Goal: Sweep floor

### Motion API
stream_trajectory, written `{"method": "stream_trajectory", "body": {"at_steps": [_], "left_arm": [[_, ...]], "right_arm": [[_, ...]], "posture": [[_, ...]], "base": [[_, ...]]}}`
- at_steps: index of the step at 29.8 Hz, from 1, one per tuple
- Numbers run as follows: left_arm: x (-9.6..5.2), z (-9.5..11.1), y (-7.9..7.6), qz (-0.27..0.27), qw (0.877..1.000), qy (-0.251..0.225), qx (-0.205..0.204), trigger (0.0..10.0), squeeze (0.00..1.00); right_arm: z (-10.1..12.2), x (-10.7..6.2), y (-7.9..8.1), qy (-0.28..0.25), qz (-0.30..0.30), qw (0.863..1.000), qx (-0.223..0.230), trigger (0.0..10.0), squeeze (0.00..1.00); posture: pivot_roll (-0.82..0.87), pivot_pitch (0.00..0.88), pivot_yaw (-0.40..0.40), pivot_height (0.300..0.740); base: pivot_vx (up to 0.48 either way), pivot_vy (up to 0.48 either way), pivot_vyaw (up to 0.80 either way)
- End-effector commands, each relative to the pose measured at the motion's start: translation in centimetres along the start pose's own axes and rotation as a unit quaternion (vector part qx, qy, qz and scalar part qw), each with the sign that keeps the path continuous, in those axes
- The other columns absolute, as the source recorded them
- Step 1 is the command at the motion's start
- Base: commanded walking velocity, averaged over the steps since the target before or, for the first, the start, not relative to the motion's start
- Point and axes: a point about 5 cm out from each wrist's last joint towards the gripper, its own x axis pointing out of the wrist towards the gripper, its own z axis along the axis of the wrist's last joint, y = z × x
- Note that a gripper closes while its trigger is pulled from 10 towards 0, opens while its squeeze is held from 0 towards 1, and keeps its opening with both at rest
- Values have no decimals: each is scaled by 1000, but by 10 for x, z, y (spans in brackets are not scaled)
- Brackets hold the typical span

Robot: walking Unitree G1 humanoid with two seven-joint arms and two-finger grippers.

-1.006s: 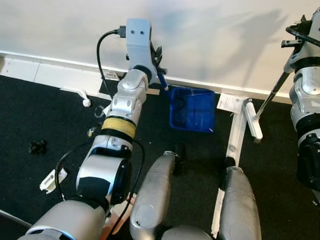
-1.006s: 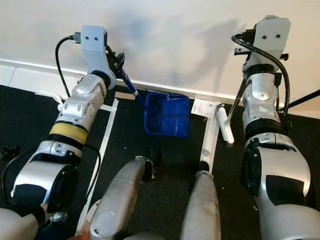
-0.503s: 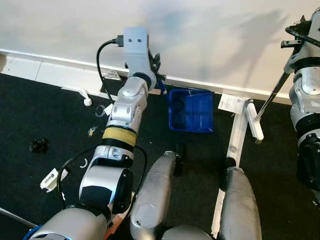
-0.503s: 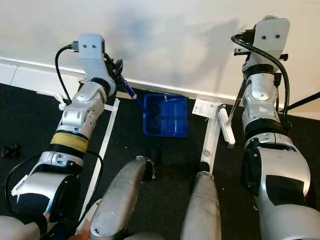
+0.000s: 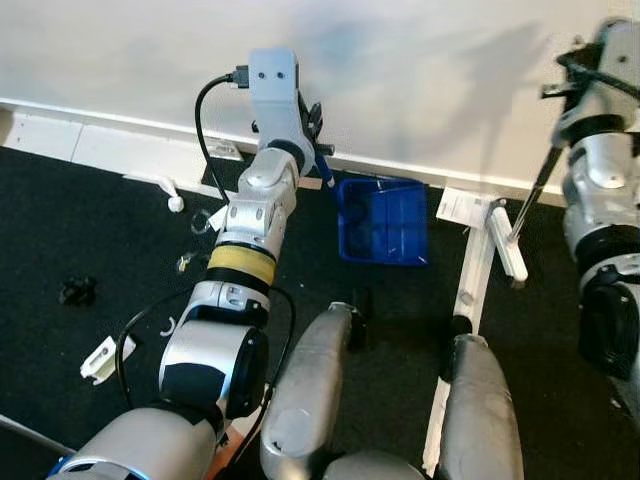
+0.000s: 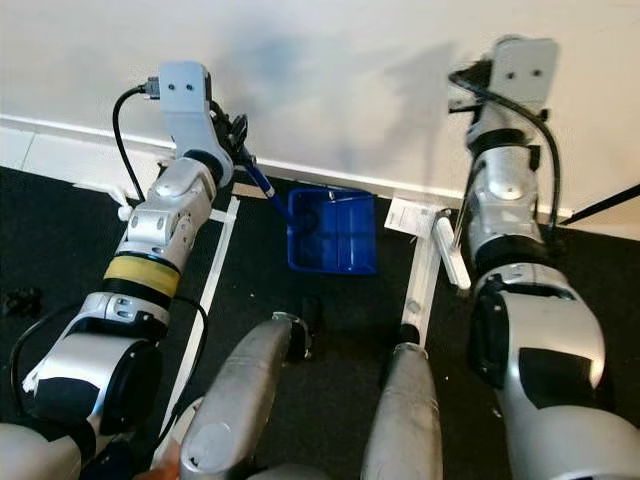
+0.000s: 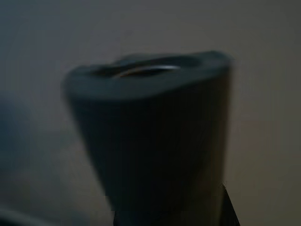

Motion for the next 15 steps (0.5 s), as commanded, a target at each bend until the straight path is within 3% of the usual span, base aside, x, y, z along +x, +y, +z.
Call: {"method": "stream_trajectory", "body": {"at_steps": [1, 4, 9, 13, 15], "left_arm": [[-5, -28, -10, -24, 998, 53, -22, 10000, 0], [-6, -27, -15, -36, 998, 50, -22, 10000, 0], [-6, -26, -16, -40, 998, 47, -23, 10000, 0], [-8, -26, -15, -44, 998, 47, -24, 10000, 0], [-9, -27, -15, -45, 998, 47, -25, 10000, 0]], "right_arm": [[-28, -11, 12, 66, 18, 996, 58, 10000, 0], [-24, -4, 46, 70, 61, 983, 156, 10000, 0], [-18, 0, 57, 59, 72, 976, 199, 10000, 0], [-3, 6, 73, 18, 107, 961, 256, 10000, 0], [1, 7, 75, 7, 119, 959, 259, 10000, 0]], "posture": [[112, 451, 237, 740], [116, 450, 235, 740], [121, 450, 230, 740], [115, 448, 226, 740], [113, 449, 225, 740]], "base": [[0, 0, 0], [0, 0, 0], [0, 0, 0], [0, 0, 0], [0, 0, 0]]}}
